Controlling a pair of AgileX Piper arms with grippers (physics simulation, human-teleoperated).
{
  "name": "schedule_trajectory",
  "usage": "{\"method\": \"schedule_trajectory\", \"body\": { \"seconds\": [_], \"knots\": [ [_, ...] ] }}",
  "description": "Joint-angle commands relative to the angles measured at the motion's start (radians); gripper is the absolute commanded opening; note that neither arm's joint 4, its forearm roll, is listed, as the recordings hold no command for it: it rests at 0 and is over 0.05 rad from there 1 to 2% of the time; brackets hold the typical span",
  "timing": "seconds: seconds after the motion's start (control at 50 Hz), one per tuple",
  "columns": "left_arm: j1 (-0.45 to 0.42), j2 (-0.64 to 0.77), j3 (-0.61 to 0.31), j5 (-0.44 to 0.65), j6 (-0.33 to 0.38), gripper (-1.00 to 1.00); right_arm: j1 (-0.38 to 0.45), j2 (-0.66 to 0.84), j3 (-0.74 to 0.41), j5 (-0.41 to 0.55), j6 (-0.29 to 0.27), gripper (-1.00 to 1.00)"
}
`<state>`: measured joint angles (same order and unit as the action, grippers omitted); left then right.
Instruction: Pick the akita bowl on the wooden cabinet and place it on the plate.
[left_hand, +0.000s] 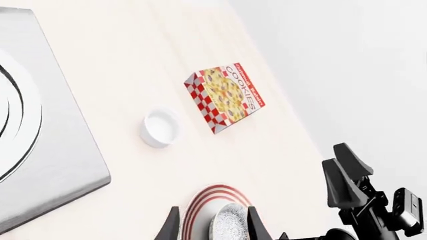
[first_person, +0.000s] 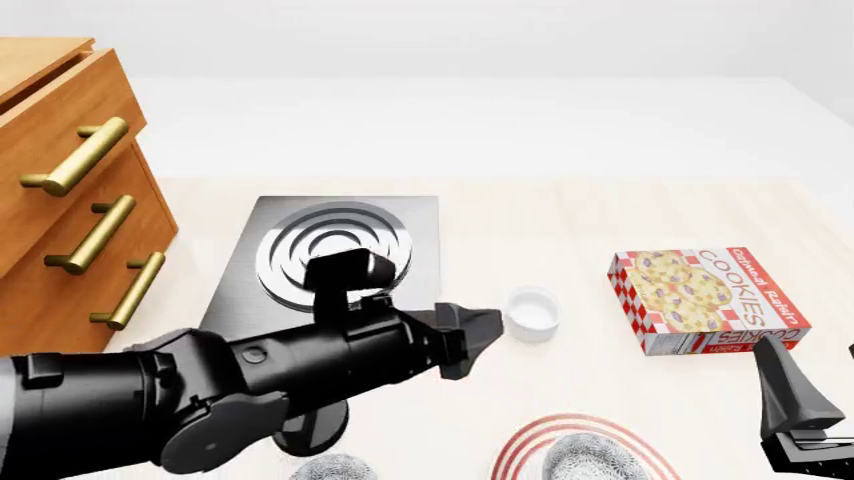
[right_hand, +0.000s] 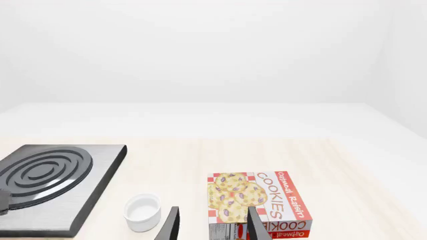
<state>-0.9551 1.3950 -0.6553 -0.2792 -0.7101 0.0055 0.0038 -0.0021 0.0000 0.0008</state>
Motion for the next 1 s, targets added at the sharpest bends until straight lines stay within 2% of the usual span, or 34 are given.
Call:
{"method": "schedule_trajectory", "body": {
  "seconds": [0.02,0.06,0.08,0.12,0.16,0.3,0.42,0.68,0.76,0.78,0.8,0.82,0.84,0.86,1.0],
  "knots": [
    [0.066,-0.073,0.064,-0.030,0.007,1.00,0.000,-0.001,0.000,0.002,0.001,1.00],
    [0.073,-0.062,0.075,-0.046,0.005,1.00,0.004,-0.001,0.000,-0.003,-0.009,1.00],
    [0.075,-0.058,0.077,-0.050,0.004,1.00,0.010,-0.003,-0.001,-0.013,-0.046,1.00],
    [0.076,-0.054,0.079,-0.054,0.002,1.00,0.018,-0.003,0.000,-0.006,-0.024,1.00],
    [0.074,-0.056,0.079,-0.053,-0.001,1.00,0.031,-0.003,-0.001,-0.010,-0.039,1.00],
    [0.076,-0.051,0.086,-0.066,-0.005,1.00,0.065,-0.003,-0.001,-0.007,-0.029,1.00],
    [0.078,-0.056,0.089,-0.067,-0.007,1.00,0.117,-0.003,-0.001,-0.014,-0.055,1.00],
    [0.087,-0.079,0.103,-0.067,-0.006,1.00,0.129,-0.003,0.000,-0.013,-0.050,1.00],
    [0.100,-0.114,0.100,-0.056,0.018,1.00,0.131,-0.003,0.000,-0.013,-0.049,1.00],
    [0.103,-0.125,0.100,-0.055,0.022,1.00,0.128,-0.002,0.000,-0.005,-0.019,1.00],
    [0.103,-0.125,0.100,-0.055,0.022,1.00,0.128,-0.002,0.000,-0.005,-0.019,1.00],
    [0.109,-0.149,0.100,-0.053,0.035,1.00,0.121,0.011,0.001,-0.003,0.020,1.00],
    [0.112,-0.155,0.098,-0.052,0.043,1.00,0.122,0.000,0.000,-0.006,-0.019,1.00],
    [0.115,-0.156,0.100,-0.053,0.043,1.00,0.122,0.002,0.000,-0.002,0.000,1.00],
    [0.119,-0.183,0.108,-0.061,0.073,1.00,0.122,0.001,-0.002,0.000,-0.004,1.00]
  ]
}}
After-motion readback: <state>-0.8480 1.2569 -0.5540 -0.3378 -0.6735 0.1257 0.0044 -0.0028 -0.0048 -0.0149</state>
